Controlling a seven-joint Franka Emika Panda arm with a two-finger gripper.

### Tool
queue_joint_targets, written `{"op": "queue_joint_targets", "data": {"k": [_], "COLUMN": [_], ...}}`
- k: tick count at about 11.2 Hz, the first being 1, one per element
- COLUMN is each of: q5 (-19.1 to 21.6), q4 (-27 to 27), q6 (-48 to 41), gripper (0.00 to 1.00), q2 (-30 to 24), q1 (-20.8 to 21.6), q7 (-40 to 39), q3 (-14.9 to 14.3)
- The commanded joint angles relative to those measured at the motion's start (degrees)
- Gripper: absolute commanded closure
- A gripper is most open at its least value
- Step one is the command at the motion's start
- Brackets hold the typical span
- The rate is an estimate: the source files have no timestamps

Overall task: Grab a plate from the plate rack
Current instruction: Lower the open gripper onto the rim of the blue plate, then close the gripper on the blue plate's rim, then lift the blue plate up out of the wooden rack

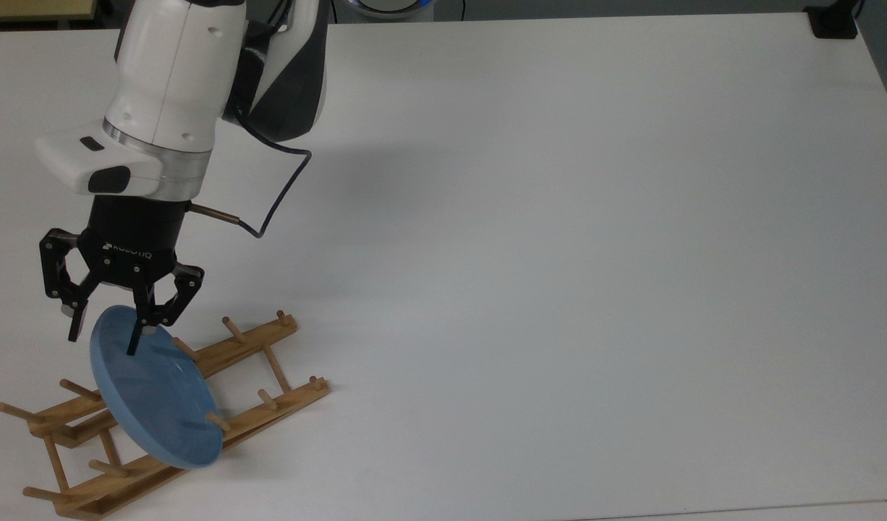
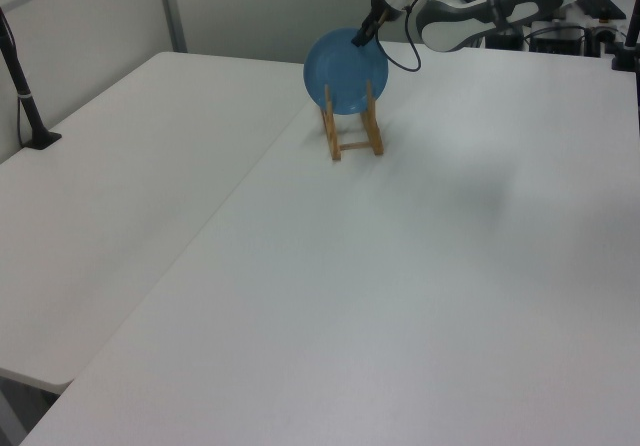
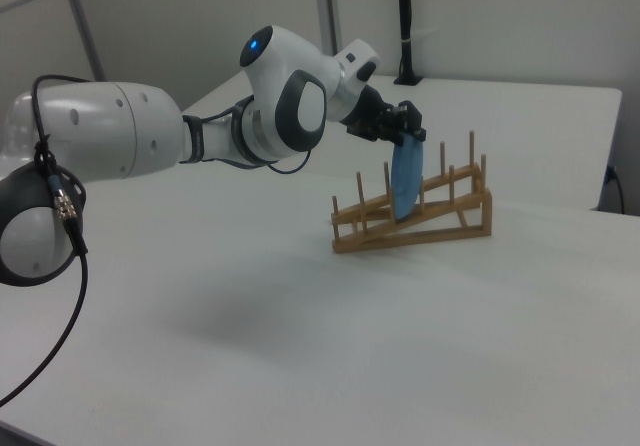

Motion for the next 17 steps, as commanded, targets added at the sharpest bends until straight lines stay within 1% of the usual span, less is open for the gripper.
{"op": "queue_joint_targets", "data": {"k": [1, 2, 4, 5, 6, 7, 11, 13, 14, 16, 17], "q5": [-0.5, -0.5, -0.5, -0.5, -0.6, -0.6, -0.5, 0.3, 1.8, 10.7, 14.9], "q4": [3.7, 3.7, 3.7, 3.7, 3.7, 3.7, 3.7, 3.2, 2.6, -0.2, -3.0], "q6": [1.5, 1.5, 1.5, 1.5, 1.5, 1.5, 1.5, 1.4, 1.4, 1.0, 0.7], "gripper": [0.79, 0.88, 1.00, 1.00, 1.00, 1.00, 1.00, 1.00, 1.00, 1.00, 1.00], "q2": [2.9, 2.8, 2.6, 2.3, 1.9, 1.6, -0.2, -2.5, -3.6, -7.9, -10.7], "q1": [0.5, 0.5, 0.5, 0.5, 0.7, 0.7, 0.5, 0.1, -0.1, -0.1, 0.0], "q7": [0.9, 0.9, 0.8, 0.6, 0.4, 0.2, -0.3, 0.3, 0.4, 0.3, 0.3], "q3": [-1.2, -1.2, -1.2, -1.3, -2.3, -2.5, -2.8, -2.6, -2.4, -1.9, -1.7]}}
